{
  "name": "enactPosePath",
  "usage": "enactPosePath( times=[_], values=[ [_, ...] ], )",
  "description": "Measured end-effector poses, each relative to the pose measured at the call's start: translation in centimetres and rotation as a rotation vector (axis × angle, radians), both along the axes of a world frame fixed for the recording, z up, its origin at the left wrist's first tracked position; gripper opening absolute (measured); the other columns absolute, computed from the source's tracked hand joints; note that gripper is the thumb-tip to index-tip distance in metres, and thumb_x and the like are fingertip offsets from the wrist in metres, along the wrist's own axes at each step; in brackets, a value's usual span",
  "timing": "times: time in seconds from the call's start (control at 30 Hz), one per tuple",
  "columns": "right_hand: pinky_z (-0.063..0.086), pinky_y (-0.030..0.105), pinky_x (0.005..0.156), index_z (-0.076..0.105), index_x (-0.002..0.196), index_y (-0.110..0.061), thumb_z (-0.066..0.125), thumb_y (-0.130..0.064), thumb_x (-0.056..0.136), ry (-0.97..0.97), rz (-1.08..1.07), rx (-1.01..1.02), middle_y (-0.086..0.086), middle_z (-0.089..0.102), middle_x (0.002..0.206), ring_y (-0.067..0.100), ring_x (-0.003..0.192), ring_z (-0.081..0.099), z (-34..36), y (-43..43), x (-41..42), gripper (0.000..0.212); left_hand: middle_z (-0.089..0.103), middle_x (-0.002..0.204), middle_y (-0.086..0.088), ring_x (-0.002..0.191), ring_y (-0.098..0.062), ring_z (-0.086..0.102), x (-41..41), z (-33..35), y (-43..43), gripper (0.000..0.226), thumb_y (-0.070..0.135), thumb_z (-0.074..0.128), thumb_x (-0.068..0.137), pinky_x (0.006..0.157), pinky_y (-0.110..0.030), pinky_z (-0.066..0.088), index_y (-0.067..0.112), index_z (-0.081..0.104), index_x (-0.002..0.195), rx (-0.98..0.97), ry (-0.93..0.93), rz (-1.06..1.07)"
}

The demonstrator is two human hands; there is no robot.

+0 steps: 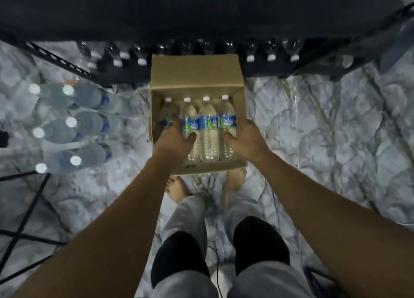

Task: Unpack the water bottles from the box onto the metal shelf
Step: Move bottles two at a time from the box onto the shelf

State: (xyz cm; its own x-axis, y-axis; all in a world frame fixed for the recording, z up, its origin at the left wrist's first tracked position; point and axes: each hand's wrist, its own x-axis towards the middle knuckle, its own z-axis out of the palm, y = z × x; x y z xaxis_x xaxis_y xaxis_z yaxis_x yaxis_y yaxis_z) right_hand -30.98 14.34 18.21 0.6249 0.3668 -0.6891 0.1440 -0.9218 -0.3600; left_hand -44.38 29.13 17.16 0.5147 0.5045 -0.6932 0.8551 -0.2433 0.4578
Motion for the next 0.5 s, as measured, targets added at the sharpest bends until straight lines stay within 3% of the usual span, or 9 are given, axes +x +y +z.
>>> enactPosePath(
  times=[0.17,0.27,0.37,0.5],
  values=[
    [0.053,0.043,0.091,0.057,0.123,-0.012,0.059,-0.049,0.074,0.009,-0.057,-0.004,0.012,0.062,0.120,0.031,0.108,0.061,-11.8,0.1,1.5,0.062,0.062,0.126,-0.012,0.114,-0.033,0.062,1.7,-11.3,-1.4,0.055,0.044,0.062,0.085,0.096,-0.046,0.051,0.018,0.051,0.132,-0.070,0.040,0.008],
    [0.055,0.042,0.087,0.060,0.118,-0.010,0.065,-0.043,0.074,0.020,-0.081,-0.035,0.012,0.066,0.113,0.030,0.103,0.064,-17.0,0.1,3.0,0.056,0.053,0.135,-0.014,0.117,-0.034,0.059,3.6,-17.2,-2.3,0.056,0.037,0.066,0.090,0.099,-0.044,0.049,0.013,0.045,0.137,-0.071,0.047,0.015],
    [0.051,0.043,0.093,0.050,0.126,-0.005,0.068,-0.034,0.077,-0.017,-0.088,-0.060,0.014,0.057,0.124,0.032,0.112,0.059,-21.5,0.4,4.6,0.059,0.046,0.141,-0.015,0.122,-0.037,0.054,6.1,-22.5,-2.5,0.062,0.036,0.066,0.089,0.098,-0.045,0.048,0.009,0.042,0.139,-0.060,0.061,-0.037],
    [0.041,0.040,0.105,0.036,0.136,0.000,0.067,-0.033,0.082,-0.038,-0.021,-0.086,0.019,0.042,0.138,0.033,0.128,0.045,-27.3,1.9,6.4,0.070,0.038,0.150,-0.015,0.132,-0.036,0.047,9.7,-28.8,-1.6,0.086,0.047,0.067,0.085,0.107,-0.048,0.043,0.009,0.027,0.151,-0.063,0.044,-0.020]
  ],
)
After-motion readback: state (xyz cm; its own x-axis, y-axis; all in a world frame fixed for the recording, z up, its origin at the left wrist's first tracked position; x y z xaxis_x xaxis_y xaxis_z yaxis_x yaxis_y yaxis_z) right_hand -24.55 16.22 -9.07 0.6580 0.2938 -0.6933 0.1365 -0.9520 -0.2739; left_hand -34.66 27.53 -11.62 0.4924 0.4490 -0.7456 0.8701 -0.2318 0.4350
